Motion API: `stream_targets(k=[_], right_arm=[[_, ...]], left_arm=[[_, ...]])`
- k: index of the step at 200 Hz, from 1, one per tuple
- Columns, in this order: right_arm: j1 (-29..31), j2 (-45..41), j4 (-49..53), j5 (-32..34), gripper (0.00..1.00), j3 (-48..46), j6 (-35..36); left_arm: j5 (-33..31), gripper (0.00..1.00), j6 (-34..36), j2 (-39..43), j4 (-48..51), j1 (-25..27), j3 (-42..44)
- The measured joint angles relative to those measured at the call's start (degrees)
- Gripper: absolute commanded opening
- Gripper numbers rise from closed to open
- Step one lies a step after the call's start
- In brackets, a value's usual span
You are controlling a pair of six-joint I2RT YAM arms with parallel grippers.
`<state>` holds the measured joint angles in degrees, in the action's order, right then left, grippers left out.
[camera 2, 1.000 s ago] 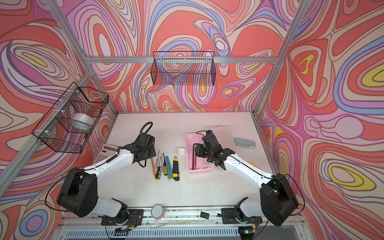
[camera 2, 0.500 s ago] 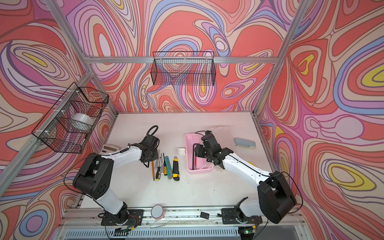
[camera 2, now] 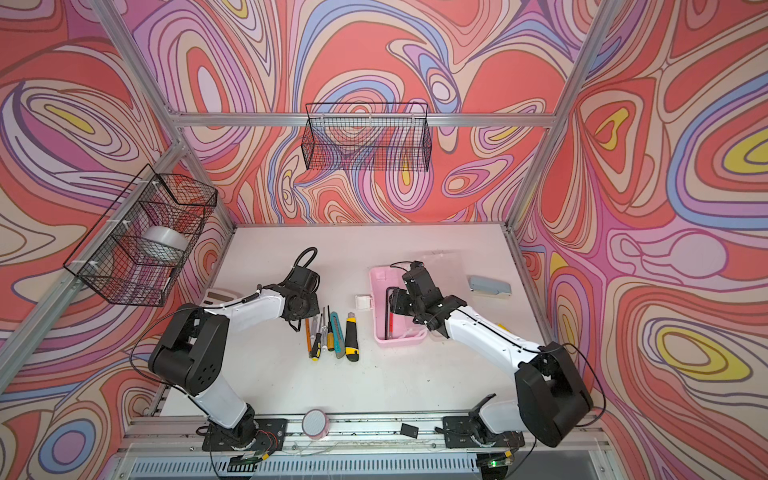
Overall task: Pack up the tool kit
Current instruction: 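Lift the orange-handled hex key with the left gripper off the table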
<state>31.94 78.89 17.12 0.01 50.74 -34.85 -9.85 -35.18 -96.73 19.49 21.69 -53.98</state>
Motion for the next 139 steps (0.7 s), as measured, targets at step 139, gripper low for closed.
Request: stream_targets(k=[139], right_arm=[[0.0,1.4,0.0,0.1,0.61,1.0,0.3]], left_arm=[[3.0,0.09,-0.5,1.0,0.4,0.0,2.1]])
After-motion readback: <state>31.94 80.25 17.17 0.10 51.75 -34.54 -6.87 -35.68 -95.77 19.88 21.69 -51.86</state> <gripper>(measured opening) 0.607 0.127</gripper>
